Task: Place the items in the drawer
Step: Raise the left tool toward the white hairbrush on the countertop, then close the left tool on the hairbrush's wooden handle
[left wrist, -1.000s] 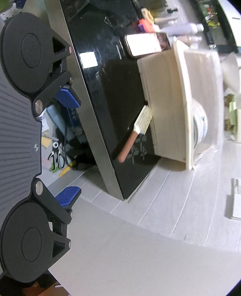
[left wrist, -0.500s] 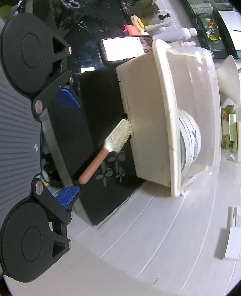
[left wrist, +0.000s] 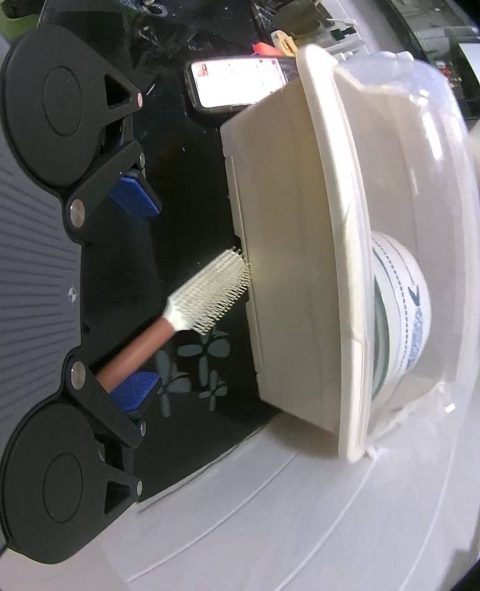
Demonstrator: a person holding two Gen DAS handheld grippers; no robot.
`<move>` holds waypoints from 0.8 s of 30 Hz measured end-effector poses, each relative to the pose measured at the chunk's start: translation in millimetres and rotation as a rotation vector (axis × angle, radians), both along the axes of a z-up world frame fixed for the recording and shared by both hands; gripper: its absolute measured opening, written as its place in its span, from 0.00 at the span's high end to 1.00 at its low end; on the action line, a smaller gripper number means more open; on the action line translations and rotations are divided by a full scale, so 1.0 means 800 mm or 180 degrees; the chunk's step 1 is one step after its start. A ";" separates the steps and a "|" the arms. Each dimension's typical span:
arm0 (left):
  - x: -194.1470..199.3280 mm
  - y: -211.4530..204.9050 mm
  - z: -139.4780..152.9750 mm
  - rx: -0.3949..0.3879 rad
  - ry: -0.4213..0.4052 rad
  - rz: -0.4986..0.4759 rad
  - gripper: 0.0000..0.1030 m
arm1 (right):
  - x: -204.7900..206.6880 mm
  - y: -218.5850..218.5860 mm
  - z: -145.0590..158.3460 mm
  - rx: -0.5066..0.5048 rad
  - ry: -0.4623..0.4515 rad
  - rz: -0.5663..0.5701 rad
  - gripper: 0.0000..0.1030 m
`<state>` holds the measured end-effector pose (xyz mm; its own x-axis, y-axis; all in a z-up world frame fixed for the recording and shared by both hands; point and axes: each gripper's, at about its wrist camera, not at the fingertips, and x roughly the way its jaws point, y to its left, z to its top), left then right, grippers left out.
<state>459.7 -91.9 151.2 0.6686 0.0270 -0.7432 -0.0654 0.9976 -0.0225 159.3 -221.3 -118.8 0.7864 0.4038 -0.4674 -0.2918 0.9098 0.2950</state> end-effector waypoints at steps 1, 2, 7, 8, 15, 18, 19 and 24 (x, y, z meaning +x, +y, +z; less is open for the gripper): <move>0.010 -0.004 -0.004 -0.0006 0.0043 0.0033 0.11 | 0.001 -0.001 -0.001 0.0009 0.0000 -0.0008 0.00; 0.021 -0.008 -0.009 -0.0011 0.0090 0.0068 0.11 | 0.001 -0.002 -0.001 0.0019 0.0001 -0.0018 0.00; 0.056 -0.023 -0.027 0.0072 0.0171 0.0249 0.11 | 0.002 -0.010 -0.002 0.0068 0.0010 -0.0061 0.00; 0.059 -0.026 -0.029 0.0104 0.0162 0.0269 0.11 | 0.002 -0.012 -0.002 0.0077 0.0007 -0.0066 0.00; 0.082 -0.041 -0.041 0.0241 0.0193 0.0366 0.11 | 0.004 -0.016 -0.004 0.0137 0.0013 -0.0061 0.00; 0.089 -0.042 -0.047 0.0199 0.0252 0.0416 0.11 | 0.004 -0.014 -0.004 0.0157 0.0010 -0.0035 0.00; 0.092 -0.043 -0.050 0.0200 0.0273 0.0441 0.11 | 0.004 -0.014 -0.004 0.0170 0.0010 -0.0025 0.00; 0.099 -0.045 -0.059 0.0184 0.0304 0.0474 0.11 | 0.004 -0.014 -0.005 0.0195 0.0033 -0.0021 0.00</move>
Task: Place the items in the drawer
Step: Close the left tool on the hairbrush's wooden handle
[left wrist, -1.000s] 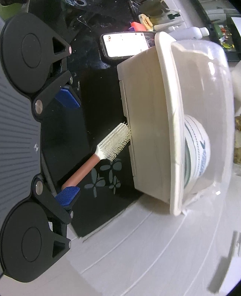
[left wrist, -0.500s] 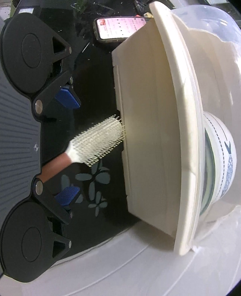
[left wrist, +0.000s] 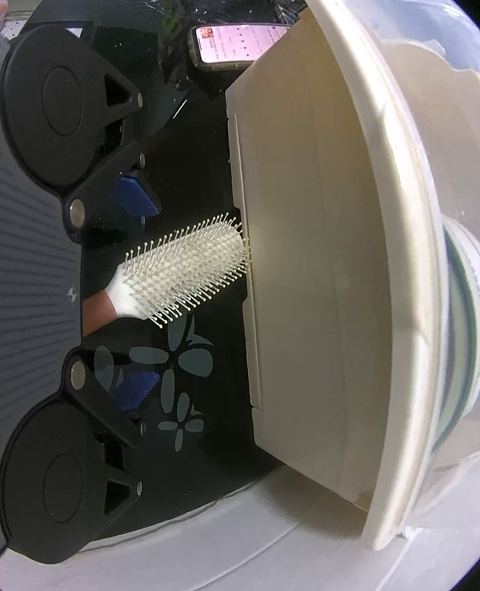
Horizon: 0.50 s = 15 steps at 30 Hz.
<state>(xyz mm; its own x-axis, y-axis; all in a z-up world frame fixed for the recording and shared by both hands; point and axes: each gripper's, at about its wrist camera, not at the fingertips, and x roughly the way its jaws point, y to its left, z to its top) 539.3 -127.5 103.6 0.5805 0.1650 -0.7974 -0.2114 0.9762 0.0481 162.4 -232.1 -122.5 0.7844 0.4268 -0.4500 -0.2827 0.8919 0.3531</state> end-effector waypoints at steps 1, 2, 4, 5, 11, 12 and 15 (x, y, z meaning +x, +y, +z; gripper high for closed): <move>0.001 -0.001 -0.001 0.0003 -0.0002 -0.0002 0.11 | 0.000 0.000 0.000 0.0001 0.0006 -0.0004 0.00; 0.003 -0.001 -0.004 0.0020 -0.0001 -0.0006 0.11 | 0.000 0.000 0.000 0.0002 0.0011 -0.0008 0.00; 0.006 -0.002 -0.009 0.0068 0.0023 -0.0001 0.12 | 0.001 0.000 0.000 0.0003 0.0020 -0.0014 0.00; 0.008 -0.002 -0.012 0.0069 0.0042 0.0000 0.12 | 0.001 0.000 0.000 0.0001 0.0022 -0.0015 0.00; 0.015 0.003 -0.025 -0.0029 0.0078 0.0032 0.12 | 0.001 0.000 0.001 -0.0008 0.0030 -0.0023 0.00; 0.016 0.002 -0.025 -0.0009 0.0062 0.0022 0.12 | 0.001 0.000 0.001 -0.0010 0.0035 -0.0025 0.00; 0.018 0.001 -0.025 0.0023 0.0020 0.0004 0.13 | 0.001 -0.002 0.000 -0.0005 0.0052 -0.0040 0.00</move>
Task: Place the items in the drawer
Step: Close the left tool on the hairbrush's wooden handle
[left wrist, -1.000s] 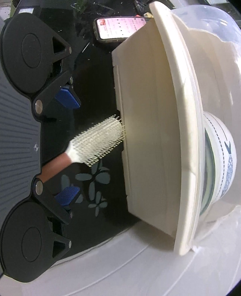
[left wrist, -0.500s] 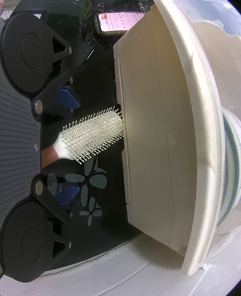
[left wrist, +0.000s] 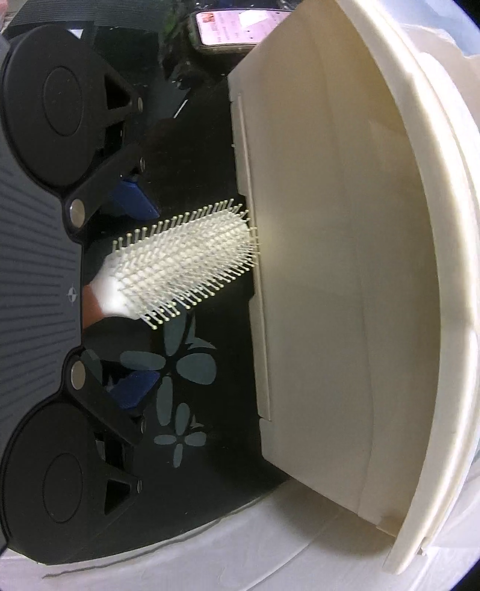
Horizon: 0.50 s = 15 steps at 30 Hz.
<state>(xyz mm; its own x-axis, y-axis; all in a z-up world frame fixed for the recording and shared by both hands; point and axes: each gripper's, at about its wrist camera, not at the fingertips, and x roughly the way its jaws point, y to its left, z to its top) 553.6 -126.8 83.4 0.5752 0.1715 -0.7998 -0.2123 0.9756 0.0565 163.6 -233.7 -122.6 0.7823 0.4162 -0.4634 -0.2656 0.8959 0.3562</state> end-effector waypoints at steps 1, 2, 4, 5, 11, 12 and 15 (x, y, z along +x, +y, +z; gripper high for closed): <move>0.001 0.000 0.000 -0.0010 -0.0006 -0.0007 0.14 | 0.000 -0.001 0.000 0.0003 0.0005 -0.0006 0.00; 0.001 0.001 0.000 -0.0029 -0.0009 -0.0032 0.17 | 0.001 -0.001 -0.001 0.0008 0.0010 -0.0012 0.00; 0.002 0.002 0.001 -0.0060 -0.0008 -0.0075 0.18 | 0.001 -0.001 -0.001 0.0010 0.0016 -0.0008 0.00; 0.002 0.003 0.001 -0.0064 -0.0005 -0.0080 0.18 | 0.002 0.000 -0.001 0.0009 0.0018 -0.0002 0.00; -0.002 0.005 0.002 -0.0104 -0.0010 -0.0142 0.25 | 0.001 0.003 0.000 -0.0006 0.0003 0.0042 0.00; -0.003 0.005 0.001 -0.0097 -0.0016 -0.0168 0.26 | 0.000 0.003 0.000 -0.0010 0.0007 0.0043 0.00; -0.006 0.008 0.000 -0.0082 -0.0036 -0.0264 0.28 | -0.001 0.003 0.000 -0.0024 0.0011 0.0036 0.00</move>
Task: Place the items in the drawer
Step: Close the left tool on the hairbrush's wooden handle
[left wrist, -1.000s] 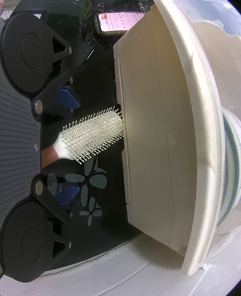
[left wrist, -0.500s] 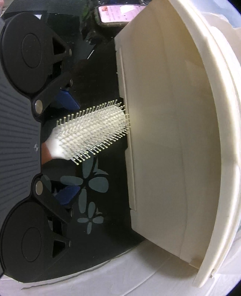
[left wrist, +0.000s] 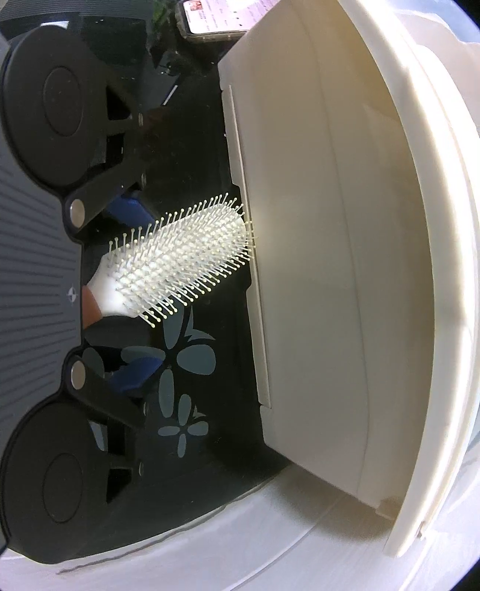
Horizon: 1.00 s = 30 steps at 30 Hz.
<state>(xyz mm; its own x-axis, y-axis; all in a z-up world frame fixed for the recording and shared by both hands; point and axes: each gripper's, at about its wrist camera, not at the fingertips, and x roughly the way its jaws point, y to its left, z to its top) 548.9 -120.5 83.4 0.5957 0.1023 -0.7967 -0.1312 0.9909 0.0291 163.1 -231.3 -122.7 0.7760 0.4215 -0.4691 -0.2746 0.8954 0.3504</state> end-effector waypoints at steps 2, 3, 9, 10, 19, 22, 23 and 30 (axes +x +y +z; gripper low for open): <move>-0.002 0.002 0.000 -0.0006 0.0002 -0.0068 0.29 | 0.000 0.001 0.000 -0.0008 -0.0003 0.0008 0.00; -0.004 0.004 0.001 -0.0009 0.0004 -0.0097 0.31 | -0.001 0.002 0.000 -0.0012 -0.0004 0.0012 0.00; -0.015 0.015 0.012 -0.0009 -0.0001 -0.0261 0.43 | -0.002 0.006 0.000 -0.0033 -0.0004 0.0052 0.00; -0.017 0.018 0.011 -0.0007 -0.0006 -0.0286 0.45 | -0.003 0.007 0.000 -0.0036 0.0000 0.0059 0.00; -0.036 0.035 0.009 0.0032 -0.0011 -0.0457 0.57 | -0.005 0.014 0.001 -0.0072 0.0002 0.0115 0.00; -0.042 0.040 0.010 0.0044 -0.0004 -0.0493 0.58 | -0.005 0.015 0.002 -0.0082 0.0017 0.0119 0.00; -0.044 0.042 0.010 0.0048 -0.0002 -0.0505 0.59 | -0.005 0.016 0.002 -0.0087 0.0020 0.0119 0.00; -0.056 0.053 0.009 0.0040 -0.0010 -0.0542 0.60 | -0.006 0.023 0.003 -0.0143 0.0022 0.0169 0.00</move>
